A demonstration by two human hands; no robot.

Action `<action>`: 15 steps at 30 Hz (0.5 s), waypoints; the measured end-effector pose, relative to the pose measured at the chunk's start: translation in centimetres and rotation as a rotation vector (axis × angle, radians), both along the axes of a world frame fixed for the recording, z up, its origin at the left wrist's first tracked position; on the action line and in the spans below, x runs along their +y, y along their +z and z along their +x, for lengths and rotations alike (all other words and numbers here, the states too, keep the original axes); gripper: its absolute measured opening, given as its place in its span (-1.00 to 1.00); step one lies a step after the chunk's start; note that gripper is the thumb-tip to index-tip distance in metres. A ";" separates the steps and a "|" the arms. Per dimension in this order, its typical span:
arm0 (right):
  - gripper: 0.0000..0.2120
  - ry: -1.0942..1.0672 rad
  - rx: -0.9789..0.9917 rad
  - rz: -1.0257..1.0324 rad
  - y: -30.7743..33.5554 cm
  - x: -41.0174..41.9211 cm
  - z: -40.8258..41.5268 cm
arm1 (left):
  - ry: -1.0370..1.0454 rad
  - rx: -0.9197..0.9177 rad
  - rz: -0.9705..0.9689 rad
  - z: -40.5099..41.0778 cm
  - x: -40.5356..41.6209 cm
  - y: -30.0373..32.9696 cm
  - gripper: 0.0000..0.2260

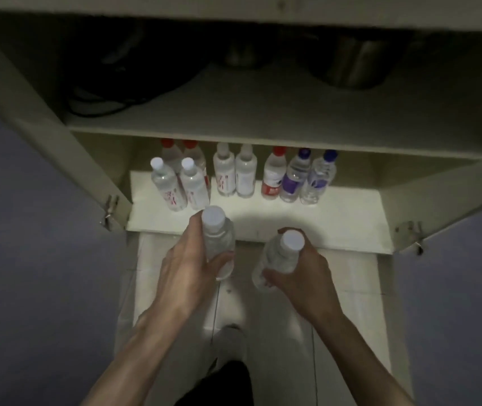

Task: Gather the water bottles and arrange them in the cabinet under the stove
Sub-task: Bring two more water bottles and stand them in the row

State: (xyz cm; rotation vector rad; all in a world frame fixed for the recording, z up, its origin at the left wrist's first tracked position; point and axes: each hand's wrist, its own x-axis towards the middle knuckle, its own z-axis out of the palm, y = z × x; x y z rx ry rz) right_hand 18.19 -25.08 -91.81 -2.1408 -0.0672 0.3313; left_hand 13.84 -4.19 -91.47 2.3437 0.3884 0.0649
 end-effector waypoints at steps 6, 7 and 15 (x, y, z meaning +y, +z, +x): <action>-0.44 -0.011 -0.135 -0.051 -11.8 2.6 8.5 | 0.047 -0.090 0.028 7.5 2.0 -10.5 -0.38; -0.43 -0.007 -0.147 -0.063 -13.4 3.3 10.2 | 0.044 -0.128 0.040 9.0 2.2 -11.9 -0.37; -0.38 0.063 -0.383 -0.066 -17.0 6.9 19.7 | -0.013 -0.316 0.010 17.7 3.3 -15.9 -0.47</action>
